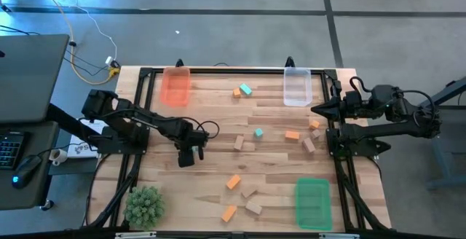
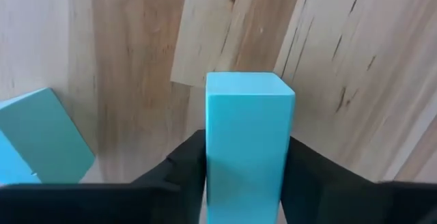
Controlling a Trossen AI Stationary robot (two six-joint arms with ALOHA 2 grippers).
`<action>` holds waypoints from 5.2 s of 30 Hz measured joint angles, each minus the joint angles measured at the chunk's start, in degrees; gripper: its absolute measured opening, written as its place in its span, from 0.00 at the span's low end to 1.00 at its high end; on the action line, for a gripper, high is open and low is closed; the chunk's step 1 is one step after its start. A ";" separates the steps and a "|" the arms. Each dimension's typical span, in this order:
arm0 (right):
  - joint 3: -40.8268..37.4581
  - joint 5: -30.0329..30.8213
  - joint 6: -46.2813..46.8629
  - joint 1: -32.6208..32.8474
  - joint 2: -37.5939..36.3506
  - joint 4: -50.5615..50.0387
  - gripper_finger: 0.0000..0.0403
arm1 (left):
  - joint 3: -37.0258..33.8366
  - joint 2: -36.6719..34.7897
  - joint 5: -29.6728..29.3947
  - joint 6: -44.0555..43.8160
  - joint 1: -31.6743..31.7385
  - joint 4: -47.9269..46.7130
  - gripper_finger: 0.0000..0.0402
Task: Sort & place blocks by color
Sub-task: Put the blue block into the orange bin, then put the orange block into the transparent bin
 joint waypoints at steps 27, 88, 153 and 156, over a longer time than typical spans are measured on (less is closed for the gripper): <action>0.00 -0.01 0.00 0.00 -0.02 -0.37 0.00 | 10.72 -10.93 -6.94 -6.46 10.54 -0.08 0.26; 0.00 21.83 8.98 -0.02 13.96 8.91 0.00 | 7.00 -13.01 -12.26 -20.92 47.82 -8.66 0.29; -0.02 9.01 22.54 -0.04 35.71 -29.16 0.33 | 22.58 -10.23 6.35 -6.21 40.23 -9.97 0.54; -0.02 5.29 21.90 -0.46 39.03 -30.84 0.33 | 22.58 -11.58 6.31 -6.26 38.51 -9.99 0.54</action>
